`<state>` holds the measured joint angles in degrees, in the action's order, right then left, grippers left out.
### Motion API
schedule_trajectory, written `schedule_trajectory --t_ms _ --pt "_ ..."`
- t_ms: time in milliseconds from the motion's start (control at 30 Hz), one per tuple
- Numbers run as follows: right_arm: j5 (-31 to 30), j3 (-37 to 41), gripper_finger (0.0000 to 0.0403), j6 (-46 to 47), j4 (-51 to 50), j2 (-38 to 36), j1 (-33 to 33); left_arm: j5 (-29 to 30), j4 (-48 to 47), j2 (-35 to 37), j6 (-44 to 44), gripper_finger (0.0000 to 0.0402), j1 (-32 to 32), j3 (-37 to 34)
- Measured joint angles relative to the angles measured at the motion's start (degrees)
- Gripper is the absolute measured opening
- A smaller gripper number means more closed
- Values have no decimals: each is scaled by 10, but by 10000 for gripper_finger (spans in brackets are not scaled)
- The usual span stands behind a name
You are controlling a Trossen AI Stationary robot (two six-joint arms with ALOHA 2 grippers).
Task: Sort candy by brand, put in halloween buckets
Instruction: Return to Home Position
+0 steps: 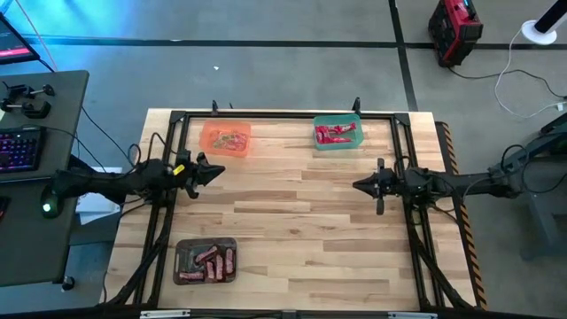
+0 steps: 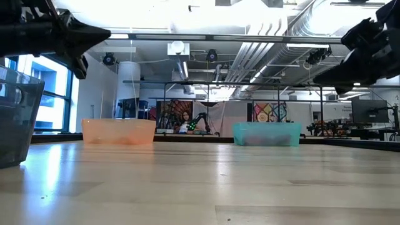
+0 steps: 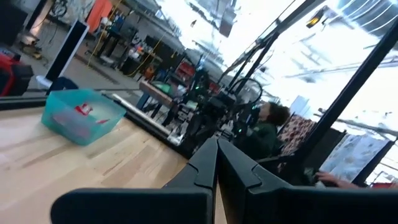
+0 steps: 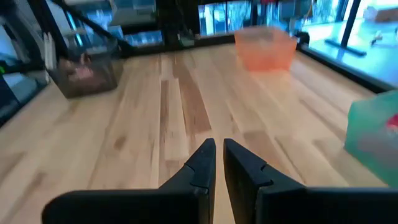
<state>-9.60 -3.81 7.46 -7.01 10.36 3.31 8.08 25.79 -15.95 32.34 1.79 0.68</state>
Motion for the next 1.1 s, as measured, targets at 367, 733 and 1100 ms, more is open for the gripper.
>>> schedule_trajectory --t_ms 367,733,1100 --pt "0 0 25 0 -1 -96 -1 0 -73 157 0 1 25 1" --pt "-1 -1 25 0 -6 -100 -1 0 -67 158 0 1 -13 0" --pt "-1 -1 25 0 -7 -100 -1 0 -81 154 0 1 -23 0"
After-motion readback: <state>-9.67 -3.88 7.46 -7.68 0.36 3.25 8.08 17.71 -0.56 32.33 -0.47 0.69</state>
